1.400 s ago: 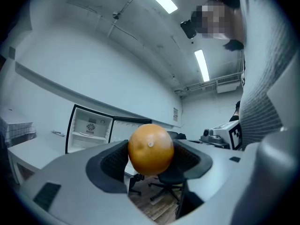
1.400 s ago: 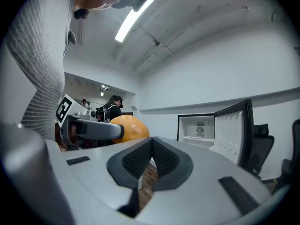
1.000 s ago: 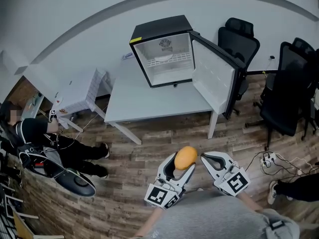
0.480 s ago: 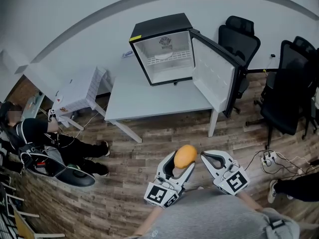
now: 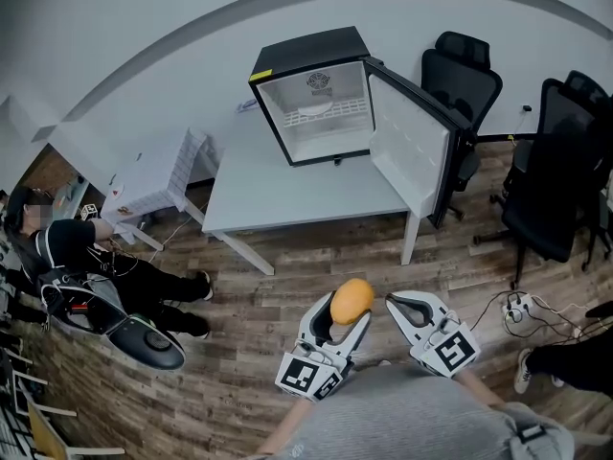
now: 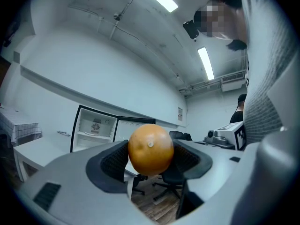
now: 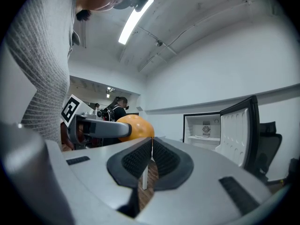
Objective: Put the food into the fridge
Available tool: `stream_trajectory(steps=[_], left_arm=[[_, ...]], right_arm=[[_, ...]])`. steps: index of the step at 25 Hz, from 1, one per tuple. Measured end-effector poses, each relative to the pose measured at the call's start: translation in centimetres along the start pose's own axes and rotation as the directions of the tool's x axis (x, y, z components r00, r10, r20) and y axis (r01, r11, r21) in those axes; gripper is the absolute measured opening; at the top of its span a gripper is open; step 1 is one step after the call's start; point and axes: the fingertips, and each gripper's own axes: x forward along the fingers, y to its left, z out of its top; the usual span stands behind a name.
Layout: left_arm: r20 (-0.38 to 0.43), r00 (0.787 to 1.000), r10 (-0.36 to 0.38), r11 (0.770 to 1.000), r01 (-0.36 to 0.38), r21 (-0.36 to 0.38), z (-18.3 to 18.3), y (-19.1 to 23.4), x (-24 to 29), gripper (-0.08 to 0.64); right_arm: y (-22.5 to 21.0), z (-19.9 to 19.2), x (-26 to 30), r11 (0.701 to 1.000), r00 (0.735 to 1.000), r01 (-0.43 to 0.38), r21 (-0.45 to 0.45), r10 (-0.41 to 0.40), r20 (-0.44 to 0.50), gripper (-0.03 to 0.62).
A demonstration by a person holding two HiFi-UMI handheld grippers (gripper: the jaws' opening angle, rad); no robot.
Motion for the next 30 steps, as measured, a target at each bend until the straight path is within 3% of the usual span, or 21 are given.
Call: stream_trajectory(steps=[7,16,30], left_arm=[[-0.002,1.000,0.007,1.000,-0.007,0.002,-0.3,0.2,0.5,0.295],[0.041,0.999,0.008,1.000,-0.007,-0.008,0.8,4.2,3.7,0.295],[0.062,0.998,-0.029,1.000,0.030,-0.007,2.9,16.9,12.3,0.295]], right_arm=[[-1.3,-0.9,-0.8,0.999,1.000,0.030,0.029,-0.030,-0.011,0.014],[-4.7,-0.9,1.9,0.998,0.998,0.064,0.016,-0.064,-0.019,0.014],[-12.9,-1.0,14.9,0.998,0.998,0.056,-0.003,-0.056,-0.043,0.014]])
